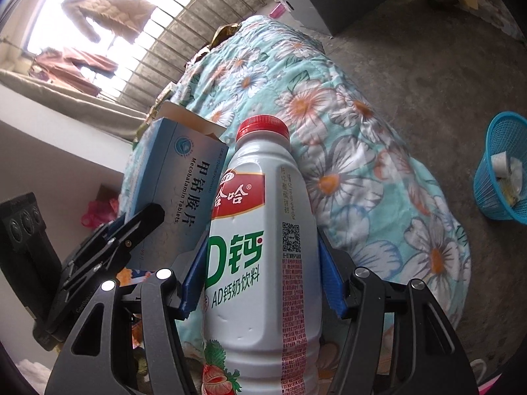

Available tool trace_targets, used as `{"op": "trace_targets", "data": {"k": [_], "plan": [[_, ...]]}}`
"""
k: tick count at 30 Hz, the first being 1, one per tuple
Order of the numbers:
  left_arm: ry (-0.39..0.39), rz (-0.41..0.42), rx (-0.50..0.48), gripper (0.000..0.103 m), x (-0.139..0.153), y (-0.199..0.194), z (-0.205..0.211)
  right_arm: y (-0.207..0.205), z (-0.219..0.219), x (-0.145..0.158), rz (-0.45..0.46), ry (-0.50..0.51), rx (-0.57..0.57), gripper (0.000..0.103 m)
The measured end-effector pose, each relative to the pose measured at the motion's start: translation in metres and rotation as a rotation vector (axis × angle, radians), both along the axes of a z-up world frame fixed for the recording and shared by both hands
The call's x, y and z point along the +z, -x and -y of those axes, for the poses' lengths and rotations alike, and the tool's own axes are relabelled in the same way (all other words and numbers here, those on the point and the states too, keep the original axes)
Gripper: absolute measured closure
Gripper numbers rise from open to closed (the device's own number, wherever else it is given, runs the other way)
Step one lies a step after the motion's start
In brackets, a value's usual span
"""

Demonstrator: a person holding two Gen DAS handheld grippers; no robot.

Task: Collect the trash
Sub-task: 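Carry the blue box and white bottle toward the blue wastebasket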

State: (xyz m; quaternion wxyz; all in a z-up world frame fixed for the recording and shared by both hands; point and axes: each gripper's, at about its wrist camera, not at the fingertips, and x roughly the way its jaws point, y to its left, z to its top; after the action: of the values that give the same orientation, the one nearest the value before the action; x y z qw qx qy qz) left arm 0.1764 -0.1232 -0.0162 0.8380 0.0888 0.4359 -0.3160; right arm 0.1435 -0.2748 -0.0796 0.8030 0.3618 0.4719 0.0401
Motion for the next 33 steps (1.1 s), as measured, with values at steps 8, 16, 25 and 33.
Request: {"op": "trace_targets", "data": {"k": [8, 16, 25, 33], "plan": [[-0.015, 0.036, 0.026, 0.075, 0.011, 0.014, -0.008, 0.010, 0.000, 0.003, 0.049, -0.039, -0.006, 0.044], [-0.041, 0.077, 0.041, 0.075, 0.022, 0.031, -0.004, 0.028, 0.004, 0.010, 0.111, -0.092, 0.004, 0.044], [-0.047, 0.130, -0.005, 0.075, 0.039, 0.058, 0.028, 0.067, 0.031, 0.023, 0.203, -0.152, -0.027, 0.044], [-0.030, 0.136, -0.133, 0.075, 0.047, 0.090, 0.091, 0.126, 0.082, 0.030, 0.268, -0.165, -0.160, 0.044]]}}
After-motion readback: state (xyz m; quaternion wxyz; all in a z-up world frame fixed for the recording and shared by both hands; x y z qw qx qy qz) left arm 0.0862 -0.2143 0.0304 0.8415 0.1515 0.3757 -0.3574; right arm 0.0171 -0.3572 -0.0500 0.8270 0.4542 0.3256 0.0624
